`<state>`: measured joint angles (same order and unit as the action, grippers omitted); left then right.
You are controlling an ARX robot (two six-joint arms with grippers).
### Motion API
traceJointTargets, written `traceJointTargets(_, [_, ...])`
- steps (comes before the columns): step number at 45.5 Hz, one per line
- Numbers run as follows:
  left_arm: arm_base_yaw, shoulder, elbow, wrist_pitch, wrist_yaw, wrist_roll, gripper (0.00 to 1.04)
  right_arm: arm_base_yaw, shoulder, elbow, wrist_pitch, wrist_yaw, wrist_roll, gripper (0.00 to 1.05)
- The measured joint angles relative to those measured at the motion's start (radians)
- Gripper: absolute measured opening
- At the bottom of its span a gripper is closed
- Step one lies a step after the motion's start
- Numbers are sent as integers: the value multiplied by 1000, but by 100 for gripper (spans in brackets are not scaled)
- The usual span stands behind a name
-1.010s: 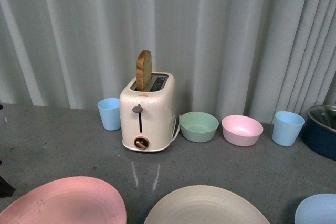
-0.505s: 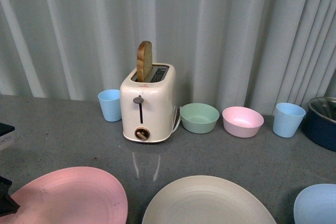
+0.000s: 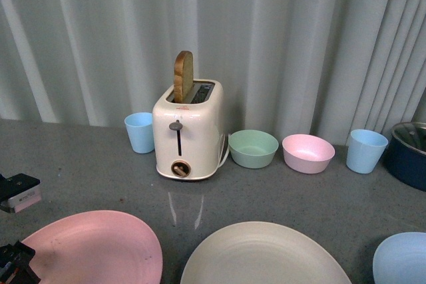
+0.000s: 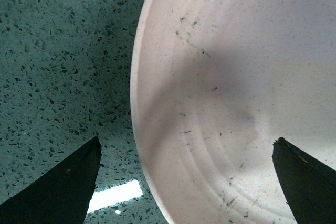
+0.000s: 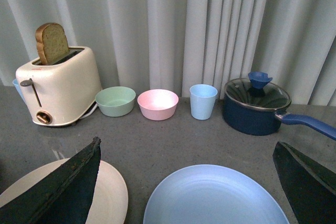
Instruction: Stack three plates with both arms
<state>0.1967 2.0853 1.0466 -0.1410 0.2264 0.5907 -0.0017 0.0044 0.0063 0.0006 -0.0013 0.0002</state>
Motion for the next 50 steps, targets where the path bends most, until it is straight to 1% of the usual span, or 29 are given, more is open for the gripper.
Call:
traceJointTargets(1, [-1,1,0,0,0,0,97,0,0,0,0,0,0,97])
traceJointTargets(2, [-2,3,0,0,0,0,93,0,0,0,0,0,0,97])
traceJointTargets(5, [-3,6,0,0,-1,-4,86,0,0,0,0,0,0,97])
traceJointTargets(6, [-5,10,0,0,-3,-4,80,0,0,0,0,0,0,97])
traceJointTargets(11, [-7,23,0,0,-11,-6,63,0,0,0,0,0,0,97])
traceJointTargets(13, [-8,29,1,0,-10,-8,54,0,0,0,0,0,0,97])
traceJointTargets(14, [-8,29,1,0,-10,-8,52,0,0,0,0,0,0,97])
traceJointTargets(19, [-8,31,6,0,-16,-13,36,0,0,0,0,0,0,97])
traceJointTargets(20, [-8,31,6,0,-15,-13,34,0,0,0,0,0,0,97])
traceJointTargets(22, [-8,31,8,0,-16,-13,27,0,0,0,0,0,0,97])
traceJointTargets(27, [-8,31,16,1,-8,-19,15,0,0,0,0,0,0,97])
traceJointTargets(33, [-8,29,25,2,11,-32,6,0,0,0,0,0,0,97])
traceJointTargets(42, [-2,27,36,-8,12,-41,5,0,0,0,0,0,0,97])
traceJointTargets(50, [18,18,66,-51,11,-22,5,0,0,0,0,0,0,97])
